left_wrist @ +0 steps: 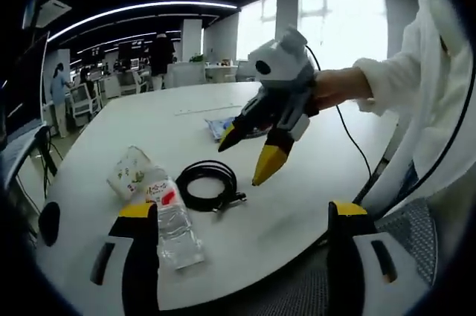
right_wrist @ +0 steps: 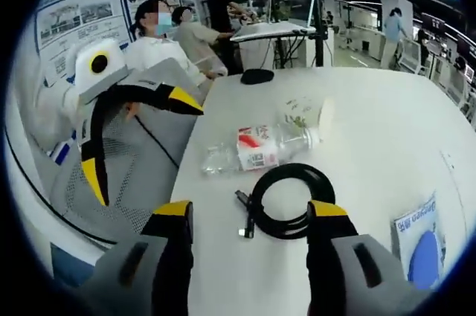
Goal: Arrange the tabletop items into an orderly group along one side of the table until the central work area is clear of visible clutter.
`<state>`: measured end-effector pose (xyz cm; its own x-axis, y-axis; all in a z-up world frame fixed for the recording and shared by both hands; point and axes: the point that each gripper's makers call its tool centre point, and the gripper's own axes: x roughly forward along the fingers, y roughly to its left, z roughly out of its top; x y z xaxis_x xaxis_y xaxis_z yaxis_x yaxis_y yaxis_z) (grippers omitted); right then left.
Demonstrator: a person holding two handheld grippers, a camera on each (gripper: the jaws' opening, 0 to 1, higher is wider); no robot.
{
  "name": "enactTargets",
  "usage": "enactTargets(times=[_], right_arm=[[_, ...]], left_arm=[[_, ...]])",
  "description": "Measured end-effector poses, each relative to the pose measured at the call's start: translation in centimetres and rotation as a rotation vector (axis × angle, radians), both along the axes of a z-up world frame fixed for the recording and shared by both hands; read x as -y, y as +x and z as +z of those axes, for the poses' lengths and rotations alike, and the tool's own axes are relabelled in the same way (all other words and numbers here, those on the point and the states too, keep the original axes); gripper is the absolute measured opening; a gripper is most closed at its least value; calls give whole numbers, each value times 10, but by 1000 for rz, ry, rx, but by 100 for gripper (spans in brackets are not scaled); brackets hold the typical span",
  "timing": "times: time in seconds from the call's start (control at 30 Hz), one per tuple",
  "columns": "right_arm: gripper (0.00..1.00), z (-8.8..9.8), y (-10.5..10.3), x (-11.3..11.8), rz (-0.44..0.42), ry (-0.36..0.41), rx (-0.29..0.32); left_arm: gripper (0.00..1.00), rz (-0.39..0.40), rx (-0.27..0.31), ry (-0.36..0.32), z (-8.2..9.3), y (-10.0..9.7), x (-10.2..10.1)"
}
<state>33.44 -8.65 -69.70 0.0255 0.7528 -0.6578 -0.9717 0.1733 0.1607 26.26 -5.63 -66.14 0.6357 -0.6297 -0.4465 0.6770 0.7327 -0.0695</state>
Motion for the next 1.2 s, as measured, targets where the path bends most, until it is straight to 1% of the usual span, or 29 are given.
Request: enactTargets(times=[0.13, 0.17, 0.23, 0.3, 0.4, 0.5, 0.53, 0.63, 0.73, 0.8, 0.9, 1.0, 1.07, 1.13, 1.17, 1.2], right_arm=[[55, -11, -3, -8, 37, -21, -21], [54, -17, -2, -9, 46, -38, -19], [51, -23, 0, -10, 48, -59, -12], [47, -25, 4, -13, 46, -59, 7], [44, -25, 6, -18, 38, -42, -4], [42, -31, 5, -24, 56, -56, 3], [41, -32, 5, -24, 60, -60, 6], [40, -44, 0, -25, 87, -95, 0], [38, -50, -2, -26, 96, -102, 0], [35, -53, -3, -26, 102, -104, 2], [32, -62, -1, -24, 102, -133, 1], [30, -62, -1, -25, 106, -137, 7], [27, -64, -2, -26, 124, -140, 21], [26, -70, -3, -27, 134, -153, 13], [25, -68, 1, -32, 172, -117, 50], [23, -70, 0, -31, 151, -120, 23]], left_arm=[[97, 10, -1, -4, 1, 1, -1], [97, 13, -2, -4, 1, 2, -1], [97, 12, 5, -4, 2, 2, -2], [96, 12, 6, 1, 1, 2, -2], [96, 8, 7, 2, 1, 2, -2], [96, 11, 9, 4, 1, 2, -2], [96, 11, 9, 4, 1, 2, -2], [95, 11, 5, 9, 0, 2, -2], [95, 16, 6, 6, 1, 3, -2], [94, 21, 8, 4, 2, 4, -3], [94, 30, 10, 4, 2, 5, -5], [93, 22, 4, 15, -1, 4, -6], [93, 17, 1, 19, -2, 3, -5], [93, 16, 0, 21, -3, 3, -5], [94, 19, 3, 22, -2, 4, -5], [94, 19, 6, 22, -2, 4, -6]])
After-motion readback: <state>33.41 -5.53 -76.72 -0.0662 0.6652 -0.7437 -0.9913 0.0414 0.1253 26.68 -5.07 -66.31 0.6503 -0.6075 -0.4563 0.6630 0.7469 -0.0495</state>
